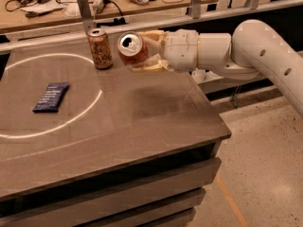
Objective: Knock coke can over
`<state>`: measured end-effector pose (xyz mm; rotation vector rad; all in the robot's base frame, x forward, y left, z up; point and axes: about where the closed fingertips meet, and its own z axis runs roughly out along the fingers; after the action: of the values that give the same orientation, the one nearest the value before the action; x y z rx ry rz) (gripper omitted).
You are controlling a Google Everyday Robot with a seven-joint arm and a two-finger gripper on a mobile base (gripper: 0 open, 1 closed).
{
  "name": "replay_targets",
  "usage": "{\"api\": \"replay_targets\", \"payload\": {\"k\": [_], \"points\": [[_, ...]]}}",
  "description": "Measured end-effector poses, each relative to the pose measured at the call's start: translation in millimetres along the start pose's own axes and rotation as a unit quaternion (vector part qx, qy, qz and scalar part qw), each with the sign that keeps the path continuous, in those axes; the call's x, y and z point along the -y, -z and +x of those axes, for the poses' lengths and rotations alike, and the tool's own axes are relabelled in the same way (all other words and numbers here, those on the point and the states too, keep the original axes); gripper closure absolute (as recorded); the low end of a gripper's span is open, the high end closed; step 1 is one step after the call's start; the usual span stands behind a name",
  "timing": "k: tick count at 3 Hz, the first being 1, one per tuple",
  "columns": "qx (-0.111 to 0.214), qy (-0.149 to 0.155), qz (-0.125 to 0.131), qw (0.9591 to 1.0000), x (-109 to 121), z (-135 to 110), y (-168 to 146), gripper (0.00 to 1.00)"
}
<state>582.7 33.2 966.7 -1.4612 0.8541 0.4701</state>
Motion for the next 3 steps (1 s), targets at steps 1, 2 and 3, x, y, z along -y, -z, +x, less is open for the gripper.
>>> {"api": "replay_targets", "payload": {"k": [1, 2, 3], "points": [[-0.023, 0.158, -0.004, 0.9871, -3.5, 1.1, 0.0, 1.00], [-0.035, 0.256, 0.014, 0.9660, -2.1, 6.3, 6.0, 1.00], [-0.059, 0.349, 0.027, 0.9350, 1.1, 17.1, 14.9, 1.00]]}}
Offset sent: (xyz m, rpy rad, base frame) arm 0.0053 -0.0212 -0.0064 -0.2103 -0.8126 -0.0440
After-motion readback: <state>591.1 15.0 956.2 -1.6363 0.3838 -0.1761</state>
